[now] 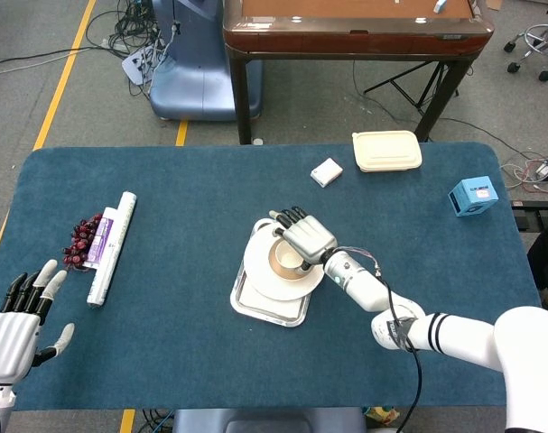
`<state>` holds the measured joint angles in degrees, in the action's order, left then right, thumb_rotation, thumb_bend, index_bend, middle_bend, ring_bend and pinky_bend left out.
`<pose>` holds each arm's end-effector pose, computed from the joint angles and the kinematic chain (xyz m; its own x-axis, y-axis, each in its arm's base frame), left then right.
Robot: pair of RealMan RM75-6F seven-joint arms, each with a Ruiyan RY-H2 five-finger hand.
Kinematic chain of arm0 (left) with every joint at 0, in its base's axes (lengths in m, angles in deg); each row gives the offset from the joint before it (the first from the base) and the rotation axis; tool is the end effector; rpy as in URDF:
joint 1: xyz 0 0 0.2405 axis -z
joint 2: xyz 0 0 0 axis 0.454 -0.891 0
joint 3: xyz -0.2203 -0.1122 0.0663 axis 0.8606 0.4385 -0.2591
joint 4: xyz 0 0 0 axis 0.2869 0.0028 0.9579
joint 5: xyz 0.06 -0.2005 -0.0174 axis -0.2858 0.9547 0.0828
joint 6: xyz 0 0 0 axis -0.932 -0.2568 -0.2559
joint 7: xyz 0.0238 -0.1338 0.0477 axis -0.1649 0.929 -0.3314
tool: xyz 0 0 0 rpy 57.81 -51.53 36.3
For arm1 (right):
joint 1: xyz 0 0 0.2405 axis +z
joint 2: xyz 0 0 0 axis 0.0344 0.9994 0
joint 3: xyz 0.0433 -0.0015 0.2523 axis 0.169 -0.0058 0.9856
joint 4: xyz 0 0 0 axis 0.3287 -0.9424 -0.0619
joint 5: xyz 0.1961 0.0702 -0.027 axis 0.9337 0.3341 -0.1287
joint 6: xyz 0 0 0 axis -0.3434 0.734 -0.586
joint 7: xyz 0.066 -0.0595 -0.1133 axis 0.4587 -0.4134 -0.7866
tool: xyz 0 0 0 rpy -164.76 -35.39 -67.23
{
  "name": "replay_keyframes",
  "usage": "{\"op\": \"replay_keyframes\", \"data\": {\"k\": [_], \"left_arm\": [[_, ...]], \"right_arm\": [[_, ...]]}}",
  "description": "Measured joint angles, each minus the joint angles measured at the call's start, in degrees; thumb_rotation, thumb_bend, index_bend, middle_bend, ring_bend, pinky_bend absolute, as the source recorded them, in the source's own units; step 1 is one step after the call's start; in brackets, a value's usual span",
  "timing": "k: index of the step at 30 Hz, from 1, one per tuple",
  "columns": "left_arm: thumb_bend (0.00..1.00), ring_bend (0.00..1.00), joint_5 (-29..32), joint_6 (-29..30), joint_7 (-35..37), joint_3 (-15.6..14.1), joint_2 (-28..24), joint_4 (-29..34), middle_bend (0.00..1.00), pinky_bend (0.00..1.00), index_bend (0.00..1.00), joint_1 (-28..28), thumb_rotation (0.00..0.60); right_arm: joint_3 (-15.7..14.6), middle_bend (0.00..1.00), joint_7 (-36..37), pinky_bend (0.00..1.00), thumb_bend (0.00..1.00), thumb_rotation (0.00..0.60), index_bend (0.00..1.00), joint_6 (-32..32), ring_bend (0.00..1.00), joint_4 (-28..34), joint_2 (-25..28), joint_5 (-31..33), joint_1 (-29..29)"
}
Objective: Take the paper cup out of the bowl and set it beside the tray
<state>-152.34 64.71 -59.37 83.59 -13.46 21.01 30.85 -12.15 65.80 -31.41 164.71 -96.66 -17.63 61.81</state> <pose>-0.2643 0.1653 0.1598 0.4340 -0.0493 0.8995 0.8919 -0.1174 -0.4368 -0.0937 -0.3989 -0.0306 0.6790 -0.3030 0.6687 -0.6892 -0.5768 0.4385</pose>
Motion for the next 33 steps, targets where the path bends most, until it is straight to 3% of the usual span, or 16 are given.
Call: {"op": "replay_keyframes", "data": {"k": [5,10,24,33], "left_arm": [[0.33,0.00,-0.3,0.2,0.2,-0.1,0.0,-0.1,0.00,0.00,0.00,-0.1,0.600],[0.33,0.00,-0.4,0.1,0.1,-0.1,0.1,-0.2,0.00,0.00,0.00,-0.1,0.600],[0.33,0.00,0.0,-0.1,0.0,0.1,0.2,-0.4,0.00,0.00,0.00,0.0,0.600],[0.33,0.00,0.6,-1.2,-1.1,0.1,0.8,-0.8,0.00,0.00,0.00,0.4,0.600]], "right_arm": [[-0.6,0.06,-0.5,0.00,0.02,0.600,0.38,0.9,0.00,0.2,-0.1,0.4,0.2],[-0.9,0.07,-0.8,0.00,0.04,0.600,0.41,2.1,0.00,1.0,0.4,0.7,0.2],[-0.6,0.07,-2.4,0.00,0.04,0.600,0.41,3.6,0.00,3.2,2.3,2.2,1.3],[-0.1,0.07,-4.2,0.00,0.04,0.600,0.41,5.9,0.00,9.4,7.3,3.9,1.4]]}}
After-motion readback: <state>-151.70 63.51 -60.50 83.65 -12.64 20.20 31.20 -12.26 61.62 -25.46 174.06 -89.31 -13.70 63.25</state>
